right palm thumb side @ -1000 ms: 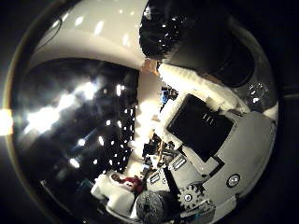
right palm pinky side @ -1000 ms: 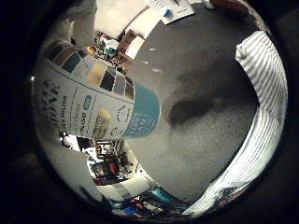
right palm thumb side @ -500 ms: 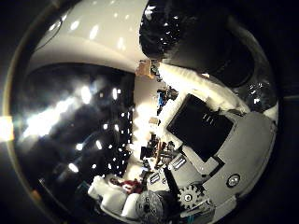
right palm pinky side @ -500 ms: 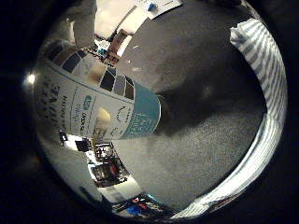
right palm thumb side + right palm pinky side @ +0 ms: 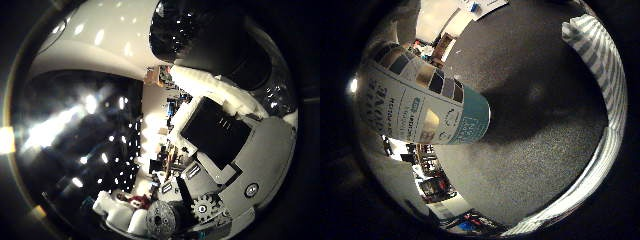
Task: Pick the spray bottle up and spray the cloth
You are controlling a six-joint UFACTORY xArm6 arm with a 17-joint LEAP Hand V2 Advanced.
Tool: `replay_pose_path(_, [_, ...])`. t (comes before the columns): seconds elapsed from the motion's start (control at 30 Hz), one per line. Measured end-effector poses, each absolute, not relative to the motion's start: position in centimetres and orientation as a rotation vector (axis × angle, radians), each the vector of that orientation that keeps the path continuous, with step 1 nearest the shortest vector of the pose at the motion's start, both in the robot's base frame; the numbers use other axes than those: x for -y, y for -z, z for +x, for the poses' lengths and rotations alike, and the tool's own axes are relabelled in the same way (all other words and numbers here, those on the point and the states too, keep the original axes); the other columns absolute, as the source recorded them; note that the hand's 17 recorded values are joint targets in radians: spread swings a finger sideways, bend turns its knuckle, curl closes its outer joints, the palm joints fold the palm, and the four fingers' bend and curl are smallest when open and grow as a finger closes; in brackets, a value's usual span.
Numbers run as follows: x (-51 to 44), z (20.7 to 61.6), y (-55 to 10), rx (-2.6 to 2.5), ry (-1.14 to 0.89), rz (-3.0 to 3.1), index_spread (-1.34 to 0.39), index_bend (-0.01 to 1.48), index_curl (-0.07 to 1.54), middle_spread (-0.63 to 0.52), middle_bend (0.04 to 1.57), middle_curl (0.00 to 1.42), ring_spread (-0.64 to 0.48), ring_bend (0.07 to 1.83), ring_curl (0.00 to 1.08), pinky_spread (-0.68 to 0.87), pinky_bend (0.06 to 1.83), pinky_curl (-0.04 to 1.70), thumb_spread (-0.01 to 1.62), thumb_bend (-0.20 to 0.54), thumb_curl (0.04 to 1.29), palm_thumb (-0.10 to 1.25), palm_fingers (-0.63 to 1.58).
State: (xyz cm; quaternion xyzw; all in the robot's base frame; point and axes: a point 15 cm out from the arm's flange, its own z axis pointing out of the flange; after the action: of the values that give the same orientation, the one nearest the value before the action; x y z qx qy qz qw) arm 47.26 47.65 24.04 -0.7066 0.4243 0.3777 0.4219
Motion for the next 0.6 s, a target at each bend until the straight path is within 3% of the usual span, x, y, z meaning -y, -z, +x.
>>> replay_pose_path(0.17, [-47.2,47.0,-23.8,-1.049,-0.949,-1.795,-0.33,0.48,0.59,-0.15,0.93,0.5,-0.18,1.27,0.48,-0.44,0.93,0.78,0.92,-0.028,0.61,0.84,0.81])
replay_pose_path(0.27, [-46.9,46.5,-23.5,-1.031,-0.947,-1.843,-0.4,0.4,0.57,-0.17,0.84,0.48,-0.18,1.18,0.46,-0.38,0.83,0.77,0.98,-0.027,0.57,0.81,0.48])
replay_pose_path(0.37, [-46.6,45.8,-23.6,-1.007,-0.95,-1.885,-0.43,0.46,0.56,-0.13,0.61,0.41,-0.14,1.01,0.41,-0.19,0.72,0.76,1.04,-0.025,0.53,0.79,0.14])
replay_pose_path(0.5, [-46.3,46.0,-24.2,-1.001,-0.939,-1.885,-0.43,0.39,0.48,-0.05,0.44,0.35,-0.04,0.78,0.32,0.14,0.63,0.67,1.04,-0.027,0.48,0.76,0.02])
replay_pose_path(0.6, [-45.6,46.5,-25.1,-0.996,-0.918,-1.887,-0.41,0.32,0.43,0.0,0.35,0.33,0.02,0.65,0.27,0.28,0.57,0.58,1.03,-0.027,0.45,0.74,-0.01])
